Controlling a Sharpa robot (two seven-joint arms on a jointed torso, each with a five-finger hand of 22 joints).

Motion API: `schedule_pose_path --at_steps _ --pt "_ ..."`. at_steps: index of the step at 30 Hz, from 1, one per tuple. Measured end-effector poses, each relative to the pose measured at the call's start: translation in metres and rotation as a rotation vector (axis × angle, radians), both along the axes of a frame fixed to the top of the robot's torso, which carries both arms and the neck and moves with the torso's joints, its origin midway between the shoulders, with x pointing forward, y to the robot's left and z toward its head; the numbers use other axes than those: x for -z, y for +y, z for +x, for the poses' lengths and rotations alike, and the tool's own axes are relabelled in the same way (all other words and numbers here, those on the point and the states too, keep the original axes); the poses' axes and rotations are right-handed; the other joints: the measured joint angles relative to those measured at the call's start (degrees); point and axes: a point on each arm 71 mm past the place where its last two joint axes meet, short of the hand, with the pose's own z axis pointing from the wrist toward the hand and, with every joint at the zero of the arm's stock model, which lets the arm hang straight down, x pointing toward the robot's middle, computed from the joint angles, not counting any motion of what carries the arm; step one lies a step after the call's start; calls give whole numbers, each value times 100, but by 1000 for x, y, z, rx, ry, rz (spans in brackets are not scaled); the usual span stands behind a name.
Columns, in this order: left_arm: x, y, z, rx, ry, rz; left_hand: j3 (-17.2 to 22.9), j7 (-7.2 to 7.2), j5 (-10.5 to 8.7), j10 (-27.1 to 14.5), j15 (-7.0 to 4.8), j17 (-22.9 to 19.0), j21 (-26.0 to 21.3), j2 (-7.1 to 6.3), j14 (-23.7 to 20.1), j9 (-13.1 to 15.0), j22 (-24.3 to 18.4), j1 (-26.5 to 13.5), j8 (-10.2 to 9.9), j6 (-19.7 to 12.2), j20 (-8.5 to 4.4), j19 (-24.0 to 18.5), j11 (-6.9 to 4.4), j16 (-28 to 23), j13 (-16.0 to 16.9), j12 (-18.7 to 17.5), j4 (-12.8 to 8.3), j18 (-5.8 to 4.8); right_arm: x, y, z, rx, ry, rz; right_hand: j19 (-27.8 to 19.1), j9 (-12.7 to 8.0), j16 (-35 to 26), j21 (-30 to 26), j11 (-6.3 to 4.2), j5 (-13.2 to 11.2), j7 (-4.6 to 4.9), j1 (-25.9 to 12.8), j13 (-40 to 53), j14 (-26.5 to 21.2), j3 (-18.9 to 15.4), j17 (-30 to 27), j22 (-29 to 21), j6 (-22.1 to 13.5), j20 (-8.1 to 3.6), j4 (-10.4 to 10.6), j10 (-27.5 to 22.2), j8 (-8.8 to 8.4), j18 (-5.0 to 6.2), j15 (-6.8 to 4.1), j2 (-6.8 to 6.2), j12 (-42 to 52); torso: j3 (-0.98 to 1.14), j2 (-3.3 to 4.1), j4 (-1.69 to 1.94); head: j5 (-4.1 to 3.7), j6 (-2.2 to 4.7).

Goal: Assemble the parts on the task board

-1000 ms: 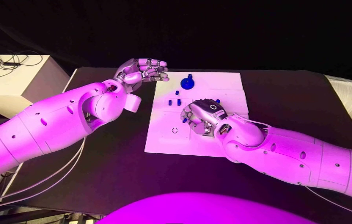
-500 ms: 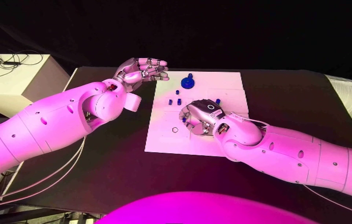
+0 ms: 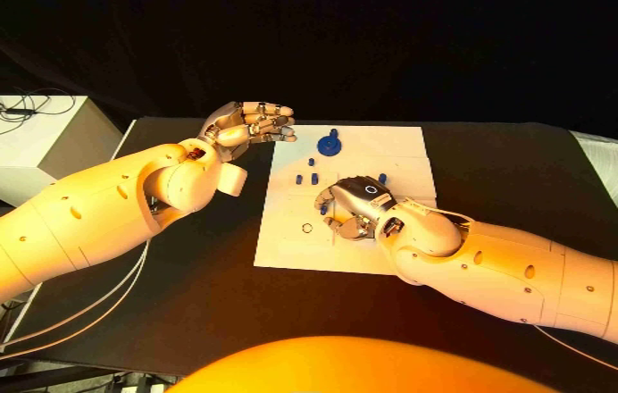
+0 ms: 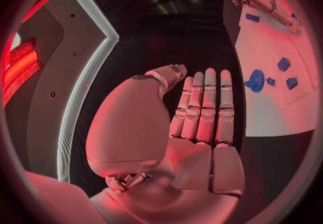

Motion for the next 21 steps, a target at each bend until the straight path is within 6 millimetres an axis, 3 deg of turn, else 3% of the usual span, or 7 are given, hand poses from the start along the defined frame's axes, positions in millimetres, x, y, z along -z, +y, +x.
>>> schedule_pose_path --at_steps 2,4,21 --pt "0 0 0 0 1 0 0 0 0 0 0 0 0 0 0 0 -4 0 0 0 0 0 0 -20 0 0 0 0 0 -1 0 3 -2 3 -2 -15 -23 -59 10 22 -11 32 -17 0 -45 0 -39 -13 2 -5 -55 -22 6 0 33 0 2 0 1 -5 7" --pt "0 0 0 1 1 0 0 0 0 0 0 0 0 0 0 0 -4 0 0 0 0 0 0 -20 0 0 0 0 0 -2 0 7 -5 7 -21 -29 -24 -126 21 23 -21 59 -31 0 -122 0 -85 -60 21 -3 -147 -66 89 0 60 22 3 1 1 -10 14" --pt "1 0 0 4 4 0 0 0 0 1 0 7 -36 0 0 -4 -13 0 0 0 0 0 0 -20 1 0 0 0 -10 -14 -3 36 -28 75 -61 -86 -76 -329 51 76 -56 178 -39 -20 -297 0 -233 -187 21 17 -273 -177 89 20 132 137 -2 0 -3 -63 79"
